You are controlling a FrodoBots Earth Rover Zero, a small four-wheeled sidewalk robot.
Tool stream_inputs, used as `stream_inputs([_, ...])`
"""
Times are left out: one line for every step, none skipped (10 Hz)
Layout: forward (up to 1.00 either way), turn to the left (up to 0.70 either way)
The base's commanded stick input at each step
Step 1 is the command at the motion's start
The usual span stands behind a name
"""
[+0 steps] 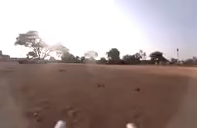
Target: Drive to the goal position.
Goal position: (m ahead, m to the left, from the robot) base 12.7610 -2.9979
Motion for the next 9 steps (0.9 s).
stream_inputs([0.7,0.0])
stream_inputs([0.7,0.0])
stream_inputs([0.7,0.0])
stream_inputs([0.7,0.0])
stream_inputs([0.7,0.0])
stream_inputs([0.7,0.0])
stream_inputs([0.7,0.0])
stream_inputs([0.7,0.0])
stream_inputs([0.7,0.0])
